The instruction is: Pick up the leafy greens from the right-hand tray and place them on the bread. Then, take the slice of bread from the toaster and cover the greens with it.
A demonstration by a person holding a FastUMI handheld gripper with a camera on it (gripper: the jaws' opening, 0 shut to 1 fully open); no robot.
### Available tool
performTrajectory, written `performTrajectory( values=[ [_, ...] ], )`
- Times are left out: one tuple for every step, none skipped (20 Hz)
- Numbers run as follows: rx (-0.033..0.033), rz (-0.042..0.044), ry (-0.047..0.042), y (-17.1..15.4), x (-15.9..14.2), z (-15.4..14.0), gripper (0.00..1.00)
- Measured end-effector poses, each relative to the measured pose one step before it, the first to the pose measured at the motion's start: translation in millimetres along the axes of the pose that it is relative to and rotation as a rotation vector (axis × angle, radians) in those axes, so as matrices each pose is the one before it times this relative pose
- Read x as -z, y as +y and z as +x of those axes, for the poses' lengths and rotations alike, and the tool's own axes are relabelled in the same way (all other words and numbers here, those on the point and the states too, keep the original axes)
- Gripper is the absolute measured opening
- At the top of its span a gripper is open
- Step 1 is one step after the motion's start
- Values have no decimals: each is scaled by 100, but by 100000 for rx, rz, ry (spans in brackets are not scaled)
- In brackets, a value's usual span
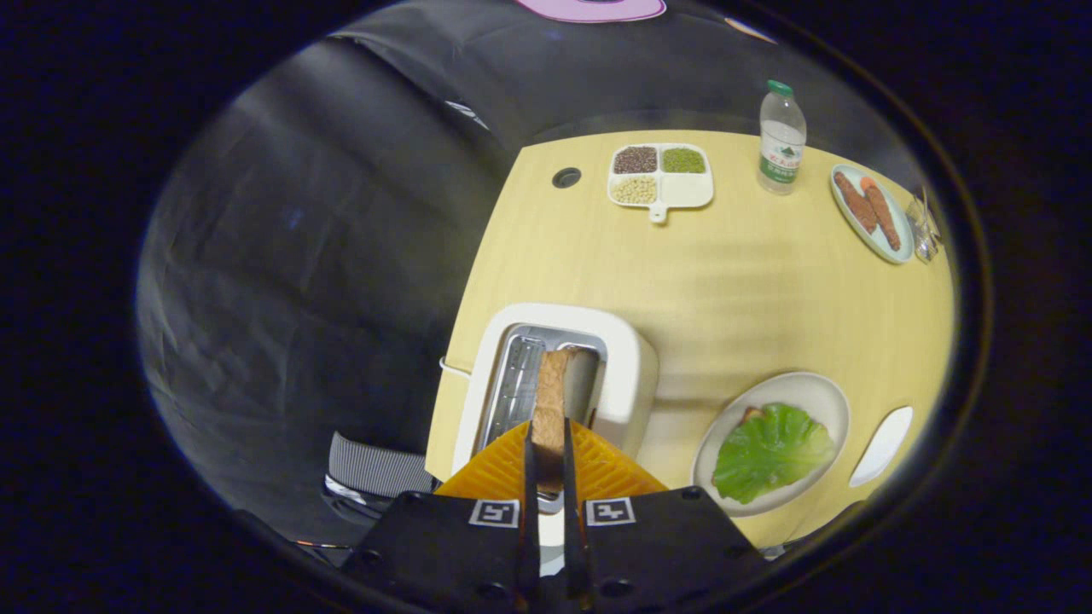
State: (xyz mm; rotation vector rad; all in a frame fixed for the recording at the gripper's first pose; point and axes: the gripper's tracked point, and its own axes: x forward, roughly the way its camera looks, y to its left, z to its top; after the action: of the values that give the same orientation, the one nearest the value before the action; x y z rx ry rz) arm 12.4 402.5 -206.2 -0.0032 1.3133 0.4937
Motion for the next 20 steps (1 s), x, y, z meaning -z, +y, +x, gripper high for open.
performTrajectory(
  values=[
    [-1451, 299, 607, 20, 215, -404, 12],
    [-1190, 242, -662, -145, -215, -556, 9],
    [-1997, 679, -525, 291, -222, -724, 6],
    [-2030, 1347, -257, 234, -221, -817, 6],
    [-1328, 1469, -387, 20, -264, -843, 6],
    [-1673, 1043, 4, 7, -260, -862, 6],
    [-1645, 713, -669, -70, -200, -939, 6],
    [-2019, 256, -1377, 17, -285, -1057, 6],
    [-2256, 218, -1448, -87, -222, -1181, 6],
    [-2459, 565, -1108, -161, -169, -1236, 6],
    [-3028, 618, -1050, -97, -164, -1419, 6],
    [-2070, 834, -1879, -495, -404, -1233, 6],
    [-2063, 1135, -2138, -770, -519, -1268, 6],
    [-1902, 1537, -3128, -719, -766, -1199, 6],
    [-1968, 908, -3158, -810, -581, -1137, 6],
    [-1626, 790, -2682, -1036, -438, -1157, 6],
    [-1920, 1037, -1403, -978, -74, -874, 6],
    [-1821, 836, -827, -1067, 220, -781, 6],
    [-1857, 593, -266, -1162, 439, -584, 6],
    [-1709, 148, 1333, -1272, 744, -381, 6]
  ],
)
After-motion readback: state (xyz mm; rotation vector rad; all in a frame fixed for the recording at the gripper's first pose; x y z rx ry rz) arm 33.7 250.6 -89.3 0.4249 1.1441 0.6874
